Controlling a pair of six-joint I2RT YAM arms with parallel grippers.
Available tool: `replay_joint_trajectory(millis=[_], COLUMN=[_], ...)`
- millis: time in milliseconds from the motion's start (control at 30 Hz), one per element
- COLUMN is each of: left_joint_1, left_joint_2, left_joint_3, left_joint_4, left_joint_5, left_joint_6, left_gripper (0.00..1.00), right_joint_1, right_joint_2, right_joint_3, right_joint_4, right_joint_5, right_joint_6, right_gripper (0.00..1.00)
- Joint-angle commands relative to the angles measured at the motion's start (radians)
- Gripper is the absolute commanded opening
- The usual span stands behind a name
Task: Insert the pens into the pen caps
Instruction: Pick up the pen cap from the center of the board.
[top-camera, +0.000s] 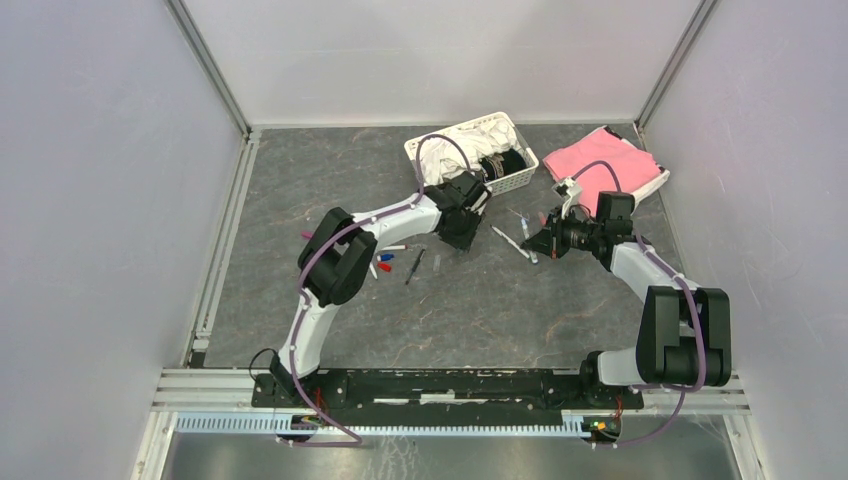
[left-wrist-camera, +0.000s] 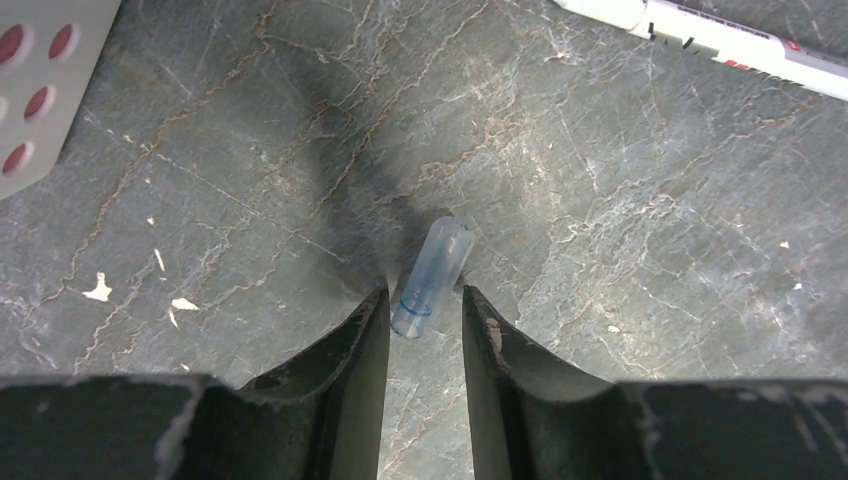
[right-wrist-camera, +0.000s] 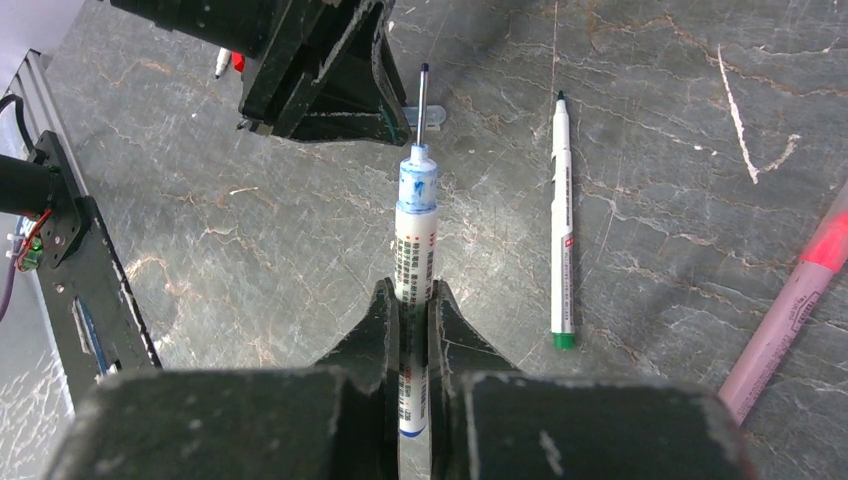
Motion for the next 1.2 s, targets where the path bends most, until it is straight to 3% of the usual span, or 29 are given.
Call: replay_joint_trajectory(millis=[0, 300, 533, 700, 833, 1100, 1167], left_joint_1=[-0.027, -0.036, -0.042, -0.045, -0.045, -0.005, 0.014], left_joint_2=[0.042, 0.071, 0.1, 0.108, 0.086, -0.124, -0.189], left_joint_3=[0.037, 0.085, 0.096, 0.08, 0.056, -0.119, -0.195], left_joint_4=[-0.055, -0.061, -0.064, -0.077, -0.069, 0.133, 0.23], left_joint_5=[-0.108, -0.144, -0.122, -0.119, -0.119, -0.011, 0.022], left_joint_6=[0.047, 0.055, 0.074, 0.075, 0.051, -0.182, -0.251], left_gripper=[0.39, 0.43, 0.38, 0.26, 0.1, 0.02, 0.02], right_joint_1=[-0.005, -0.005, -0.007, -0.006, -0.006, 0.086, 0.138], right_joint_2=[-0.034, -0.05, -0.073, -0.086, -0.098, -0.13, -0.147], right_joint_3=[0.009, -0.011, -0.024, -0.033, -0.055, -0.166, -0.219], right_joint_4=[0.04, 0.031, 0.028, 0.028, 0.032, 0.076, 0.169], right_joint_5=[-0.021, -0.015, -0.015, -0.016, -0.026, -0.024, -0.011], right_joint_6=[0.002, -0.015, -0.019, -0.021, -0.023, -0.007, 0.055], right_gripper=[0.0, 0.0, 0.0, 0.0, 0.0, 0.0, 0.0])
